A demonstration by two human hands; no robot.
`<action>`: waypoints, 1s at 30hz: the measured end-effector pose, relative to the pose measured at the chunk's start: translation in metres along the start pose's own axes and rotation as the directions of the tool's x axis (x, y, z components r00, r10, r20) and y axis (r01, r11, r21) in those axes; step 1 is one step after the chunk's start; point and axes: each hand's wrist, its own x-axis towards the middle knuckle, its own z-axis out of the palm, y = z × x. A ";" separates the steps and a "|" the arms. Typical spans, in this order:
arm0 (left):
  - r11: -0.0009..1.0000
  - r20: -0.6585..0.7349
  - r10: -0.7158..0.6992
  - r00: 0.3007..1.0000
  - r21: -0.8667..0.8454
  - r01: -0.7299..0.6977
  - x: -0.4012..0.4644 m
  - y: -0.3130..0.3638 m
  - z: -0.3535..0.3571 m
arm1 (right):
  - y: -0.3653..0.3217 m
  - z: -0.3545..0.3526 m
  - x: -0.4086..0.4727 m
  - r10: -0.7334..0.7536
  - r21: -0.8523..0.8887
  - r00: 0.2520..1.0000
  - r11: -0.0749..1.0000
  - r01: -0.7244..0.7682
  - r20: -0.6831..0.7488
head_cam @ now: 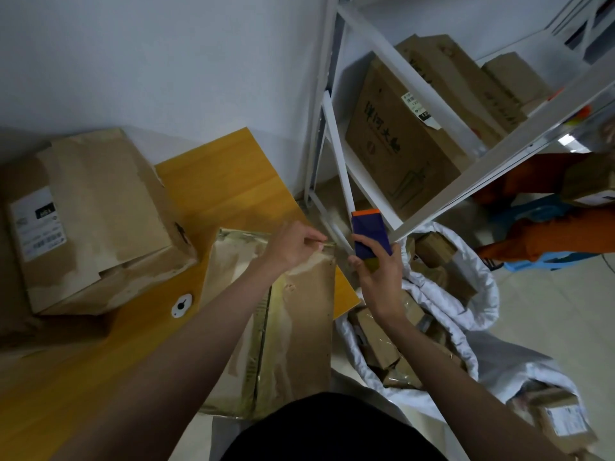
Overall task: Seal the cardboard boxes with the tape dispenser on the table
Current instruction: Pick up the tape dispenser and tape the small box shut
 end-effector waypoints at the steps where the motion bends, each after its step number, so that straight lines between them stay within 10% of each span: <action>1: 1.000 0.023 0.003 1.000 0.011 -0.003 -0.002 0.000 0.002 | -0.001 0.000 0.000 0.000 0.003 1.000 1.000 0.000 0.002; 6: 0.903 -0.086 -0.053 0.995 0.421 0.085 -0.004 -0.001 0.022 | -0.007 0.003 0.000 -0.024 -0.036 1.000 0.999 0.025 0.006; 16: 0.919 -0.324 0.007 0.946 0.376 0.122 0.023 -0.008 0.013 | -0.015 -0.005 -0.001 -0.006 -0.026 0.999 1.000 0.007 0.034; 27: 0.966 -0.323 -0.081 0.943 0.206 0.154 0.048 -0.023 -0.001 | -0.023 0.012 -0.008 -0.045 -0.015 0.995 0.999 0.047 0.085; 30: 0.991 -0.335 -0.033 0.941 -0.137 -0.014 0.040 -0.028 -0.010 | -0.025 0.023 -0.011 -0.059 -0.015 0.992 0.998 0.061 0.110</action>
